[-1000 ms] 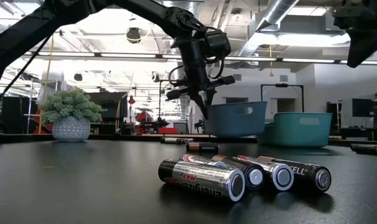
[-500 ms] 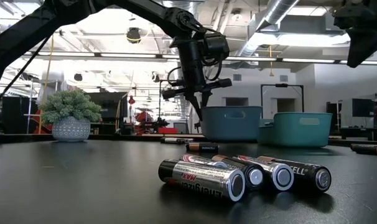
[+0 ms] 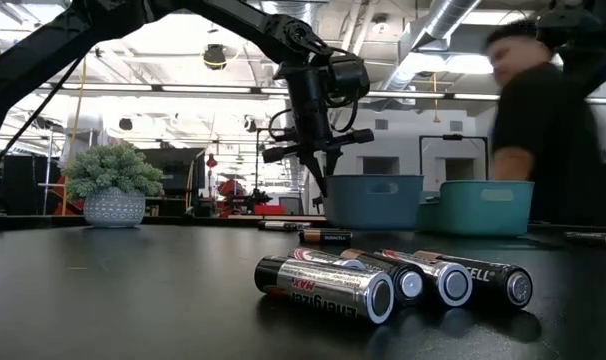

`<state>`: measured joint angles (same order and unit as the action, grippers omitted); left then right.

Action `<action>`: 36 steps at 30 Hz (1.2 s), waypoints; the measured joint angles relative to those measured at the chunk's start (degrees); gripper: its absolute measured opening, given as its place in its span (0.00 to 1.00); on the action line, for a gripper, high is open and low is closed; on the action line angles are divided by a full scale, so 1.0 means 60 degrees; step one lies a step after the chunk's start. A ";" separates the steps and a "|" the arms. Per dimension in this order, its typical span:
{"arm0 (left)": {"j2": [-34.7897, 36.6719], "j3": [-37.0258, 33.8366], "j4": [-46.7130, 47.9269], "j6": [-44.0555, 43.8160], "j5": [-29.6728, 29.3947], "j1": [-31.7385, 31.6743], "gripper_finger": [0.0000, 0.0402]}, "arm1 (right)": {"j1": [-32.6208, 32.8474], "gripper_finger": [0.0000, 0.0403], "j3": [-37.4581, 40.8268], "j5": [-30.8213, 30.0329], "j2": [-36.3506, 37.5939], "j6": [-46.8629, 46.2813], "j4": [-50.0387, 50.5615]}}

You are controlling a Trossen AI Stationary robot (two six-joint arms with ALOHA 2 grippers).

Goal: Sort batteries
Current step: Prepare the bins

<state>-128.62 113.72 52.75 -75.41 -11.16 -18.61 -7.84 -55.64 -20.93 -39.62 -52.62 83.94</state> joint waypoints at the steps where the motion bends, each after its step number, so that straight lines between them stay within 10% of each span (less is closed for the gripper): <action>1: 0.0000 -0.0040 -0.0043 -0.0052 0.0026 0.0012 0.00 | 0.0000 0.16 0.0000 -0.0003 0.0000 0.0000 0.0000; 36: 0.0000 -0.0384 -0.1359 0.0184 -0.0054 0.0124 0.06 | 0.0000 0.16 0.0003 -0.0003 0.0000 0.0011 0.0003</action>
<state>-128.62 111.42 44.60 -74.30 -11.48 -17.87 -7.84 -55.62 -20.95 -39.62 -52.56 83.96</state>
